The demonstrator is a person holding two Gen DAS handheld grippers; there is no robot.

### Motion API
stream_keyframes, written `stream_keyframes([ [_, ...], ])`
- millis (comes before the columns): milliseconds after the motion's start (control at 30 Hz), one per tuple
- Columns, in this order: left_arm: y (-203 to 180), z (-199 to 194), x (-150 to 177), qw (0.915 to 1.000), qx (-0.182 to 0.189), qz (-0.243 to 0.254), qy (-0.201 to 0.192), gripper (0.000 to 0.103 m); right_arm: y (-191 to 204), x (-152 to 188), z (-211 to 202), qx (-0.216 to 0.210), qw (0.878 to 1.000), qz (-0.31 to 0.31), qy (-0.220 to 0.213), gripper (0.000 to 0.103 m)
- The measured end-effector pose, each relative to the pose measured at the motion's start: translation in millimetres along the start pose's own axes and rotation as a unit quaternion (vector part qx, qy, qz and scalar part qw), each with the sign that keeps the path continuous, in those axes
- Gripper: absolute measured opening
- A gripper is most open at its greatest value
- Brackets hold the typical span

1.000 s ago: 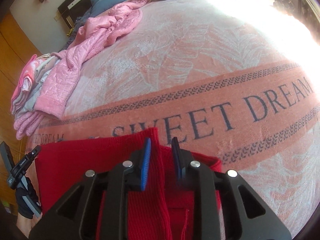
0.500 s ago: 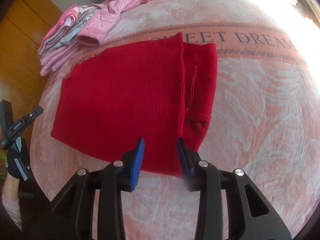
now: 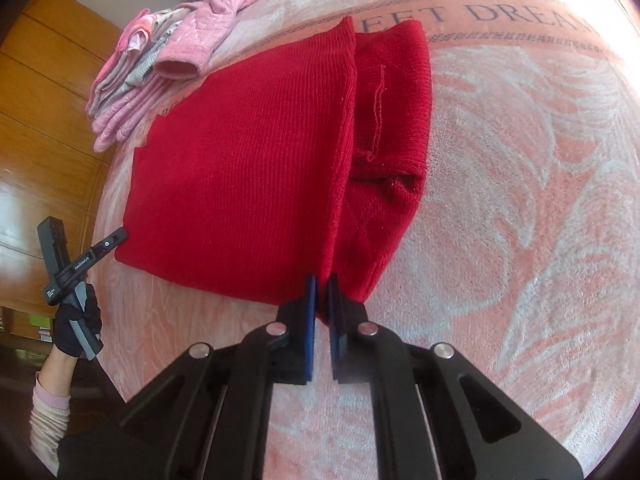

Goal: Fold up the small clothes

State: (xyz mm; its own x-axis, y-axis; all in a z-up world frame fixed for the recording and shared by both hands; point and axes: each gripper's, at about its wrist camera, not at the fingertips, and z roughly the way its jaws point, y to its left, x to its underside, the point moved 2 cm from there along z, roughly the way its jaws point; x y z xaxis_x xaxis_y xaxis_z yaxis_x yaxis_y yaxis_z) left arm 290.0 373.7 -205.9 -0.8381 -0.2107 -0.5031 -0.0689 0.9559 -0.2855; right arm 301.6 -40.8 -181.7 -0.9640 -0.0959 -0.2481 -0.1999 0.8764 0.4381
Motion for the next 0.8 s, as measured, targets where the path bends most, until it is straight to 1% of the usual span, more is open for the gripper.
stream_keyframes([
  [100, 0.1, 3.4, 4.7, 0.9999, -0.009, 0.014, 0.002, 0.035, -6.7, 1.9, 3.4, 0.016, 1.000, 0.003, 0.009, 0.004],
  [167, -0.6, 5.1, 5.9, 0.9998, -0.012, 0.017, 0.003, 0.036, -13.1, 6.0, 13.8, 0.025, 0.999, 0.009, 0.021, 0.004],
  [267, -3.2, 7.1, 7.1, 0.9995, -0.015, 0.027, 0.001, 0.038, -12.7, 8.9, 21.9, 0.029, 0.999, 0.001, 0.026, 0.005],
  [300, -3.5, 7.3, 7.4, 0.9995, -0.014, 0.027, 0.000, 0.040, -10.4, 7.7, 20.9, 0.032, 0.999, -0.004, 0.027, 0.006],
  [367, -4.5, 6.3, 6.2, 0.9997, -0.016, 0.021, -0.003, 0.041, -7.1, 4.9, 15.9, 0.030, 0.999, -0.009, 0.022, 0.009],
  [400, -5.2, 4.5, 4.6, 0.9998, -0.015, 0.016, -0.004, 0.041, -6.0, 3.3, 12.5, 0.022, 1.000, -0.006, 0.019, 0.018],
  [433, -5.8, 2.1, 1.4, 0.9999, -0.011, 0.010, -0.007, 0.041, -5.3, 1.0, 8.5, 0.015, 1.000, -0.003, 0.015, 0.024],
  [467, -7.0, -1.8, -2.0, 0.9999, -0.005, 0.005, -0.014, 0.041, -4.9, -1.8, 3.1, 0.012, 1.000, -0.001, 0.007, 0.035],
  [500, -8.4, -5.5, -6.0, 0.9998, 0.002, 0.000, -0.020, 0.041, -4.9, -5.7, -2.6, 0.013, 1.000, 0.001, -0.003, 0.041],
  [600, -14.0, -12.8, -18.8, 0.9991, 0.017, -0.016, -0.036, 0.046, -10.5, -19.7, -13.6, 0.003, 0.999, 0.020, -0.027, 0.045],
  [633, -15.9, -12.9, -22.5, 0.9989, 0.019, -0.018, -0.040, 0.047, -14.3, -24.4, -14.8, -0.002, 0.999, 0.030, -0.031, 0.048],
  [667, -18.2, -11.1, -26.1, 0.9989, 0.018, -0.018, -0.040, 0.049, -18.7, -28.7, -13.5, -0.006, 0.999, 0.040, -0.031, 0.057],
  [700, -20.3, -8.6, -28.5, 0.9990, 0.016, -0.016, -0.038, 0.051, -23.1, -32.8, -10.4, -0.009, 0.998, 0.047, -0.029, 0.061],
  [800, -23.2, 3.1, -32.1, 0.9995, 0.012, -0.013, -0.028, 0.054, -38.1, -42.1, 2.6, -0.008, 0.997, 0.068, -0.022, 0.061],
])
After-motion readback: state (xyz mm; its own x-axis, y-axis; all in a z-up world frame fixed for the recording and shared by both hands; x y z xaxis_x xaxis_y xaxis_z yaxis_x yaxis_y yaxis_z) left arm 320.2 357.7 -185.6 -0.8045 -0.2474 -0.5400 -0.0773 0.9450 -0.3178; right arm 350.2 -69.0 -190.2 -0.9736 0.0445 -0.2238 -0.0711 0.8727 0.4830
